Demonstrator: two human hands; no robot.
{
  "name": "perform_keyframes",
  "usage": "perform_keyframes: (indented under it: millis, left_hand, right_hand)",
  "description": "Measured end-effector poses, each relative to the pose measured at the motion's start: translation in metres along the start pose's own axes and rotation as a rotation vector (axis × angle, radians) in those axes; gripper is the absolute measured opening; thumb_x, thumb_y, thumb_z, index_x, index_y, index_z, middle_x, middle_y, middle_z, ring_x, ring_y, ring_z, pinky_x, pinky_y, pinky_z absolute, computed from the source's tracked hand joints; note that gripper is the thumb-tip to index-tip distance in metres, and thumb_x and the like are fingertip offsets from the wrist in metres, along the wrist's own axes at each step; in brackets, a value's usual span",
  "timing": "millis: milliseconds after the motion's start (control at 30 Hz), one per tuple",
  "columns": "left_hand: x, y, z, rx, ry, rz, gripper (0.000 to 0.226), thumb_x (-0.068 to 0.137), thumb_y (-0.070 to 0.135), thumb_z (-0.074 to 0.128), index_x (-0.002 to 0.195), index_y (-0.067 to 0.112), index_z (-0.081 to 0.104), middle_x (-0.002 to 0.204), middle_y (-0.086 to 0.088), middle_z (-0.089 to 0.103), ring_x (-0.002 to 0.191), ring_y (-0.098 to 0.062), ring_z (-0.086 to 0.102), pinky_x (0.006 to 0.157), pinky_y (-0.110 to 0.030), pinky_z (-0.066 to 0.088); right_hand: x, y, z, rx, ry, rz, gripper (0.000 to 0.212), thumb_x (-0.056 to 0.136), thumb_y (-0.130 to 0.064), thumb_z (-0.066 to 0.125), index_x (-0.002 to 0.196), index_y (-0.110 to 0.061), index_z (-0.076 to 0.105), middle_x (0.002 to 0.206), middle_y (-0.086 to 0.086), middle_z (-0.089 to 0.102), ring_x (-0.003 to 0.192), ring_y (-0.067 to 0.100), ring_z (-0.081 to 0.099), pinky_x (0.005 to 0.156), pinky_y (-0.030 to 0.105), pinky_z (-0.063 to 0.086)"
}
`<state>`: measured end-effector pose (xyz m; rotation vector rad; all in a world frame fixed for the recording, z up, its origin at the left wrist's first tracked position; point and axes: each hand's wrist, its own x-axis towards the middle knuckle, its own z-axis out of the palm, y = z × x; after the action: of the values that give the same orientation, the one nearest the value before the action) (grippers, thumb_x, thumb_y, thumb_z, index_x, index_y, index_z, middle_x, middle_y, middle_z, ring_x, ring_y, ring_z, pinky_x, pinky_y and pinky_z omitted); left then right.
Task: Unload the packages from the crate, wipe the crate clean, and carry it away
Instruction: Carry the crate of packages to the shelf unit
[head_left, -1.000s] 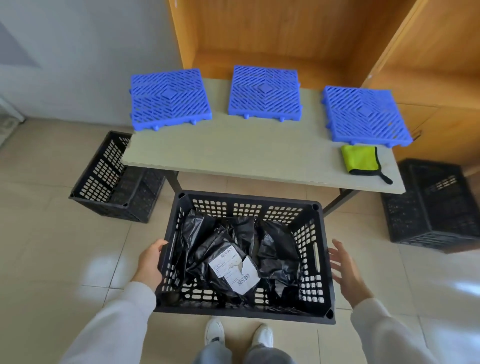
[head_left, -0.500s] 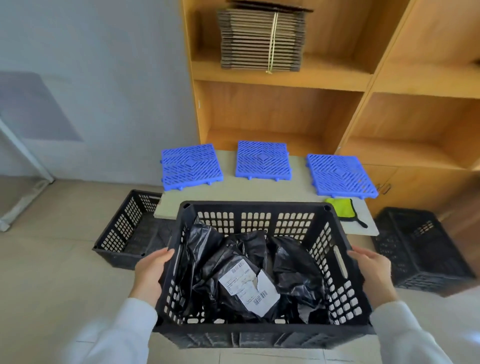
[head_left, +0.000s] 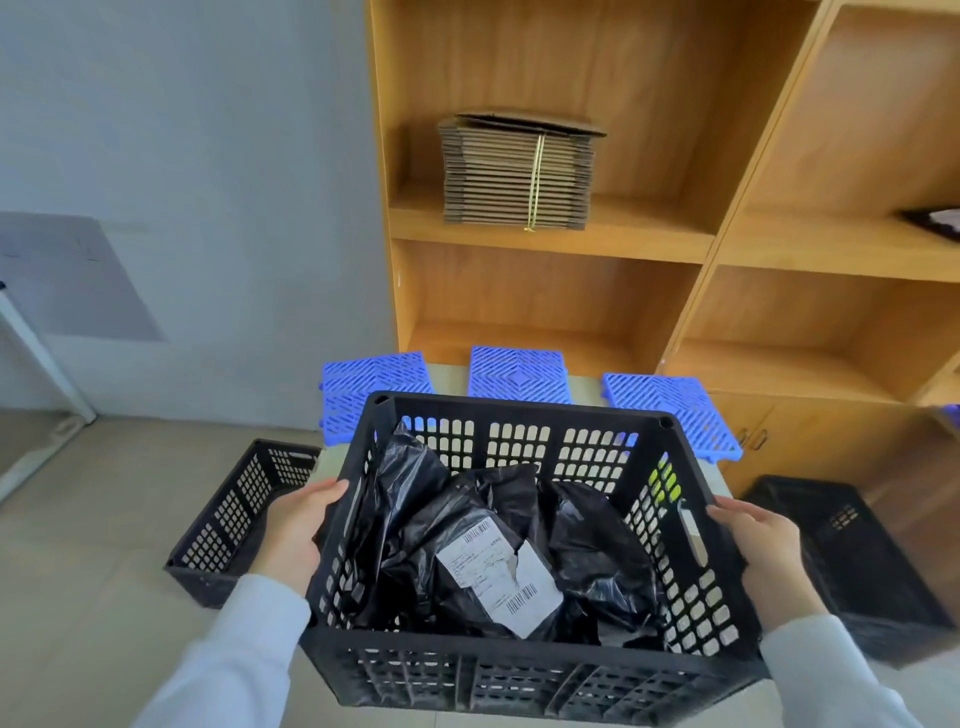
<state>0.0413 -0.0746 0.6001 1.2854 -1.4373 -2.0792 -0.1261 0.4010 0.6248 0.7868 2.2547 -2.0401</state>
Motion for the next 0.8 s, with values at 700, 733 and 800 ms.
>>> perform_keyframes:
  millis: [700, 733, 800]
  left_hand:
    - [0.116, 0.019, 0.134, -0.012, 0.068, -0.030, 0.039, 0.084, 0.003, 0.079, 0.123, 0.004, 0.072, 0.132, -0.008, 0.066, 0.130, -0.024, 0.055, 0.116, -0.041, 0.037]
    - [0.121, 0.021, 0.139, -0.012, 0.067, -0.025, 0.040, 0.086, 0.003, 0.078, 0.125, 0.003, 0.071, 0.134, -0.009, 0.065, 0.132, -0.025, 0.053, 0.117, -0.040, 0.036]
    - [0.124, 0.023, 0.148, -0.037, 0.061, -0.023, 0.041, 0.087, 0.003, 0.076, 0.127, 0.001, 0.069, 0.136, -0.010, 0.064, 0.134, -0.025, 0.052, 0.114, -0.036, 0.036]
  right_hand:
    - [0.175, -0.031, 0.081, 0.014, -0.038, 0.074, 0.027, 0.084, 0.006, 0.073, 0.110, -0.002, 0.072, 0.129, 0.019, 0.064, 0.119, 0.038, 0.061, 0.107, 0.047, 0.046]
    - [0.181, -0.032, 0.085, 0.002, -0.031, 0.076, 0.023, 0.083, 0.005, 0.074, 0.104, -0.005, 0.073, 0.130, 0.019, 0.064, 0.121, 0.038, 0.060, 0.109, 0.048, 0.045]
    - [0.192, -0.031, 0.092, -0.018, -0.024, 0.086, 0.020, 0.081, 0.003, 0.077, 0.089, -0.014, 0.073, 0.130, 0.019, 0.065, 0.121, 0.037, 0.060, 0.110, 0.052, 0.044]
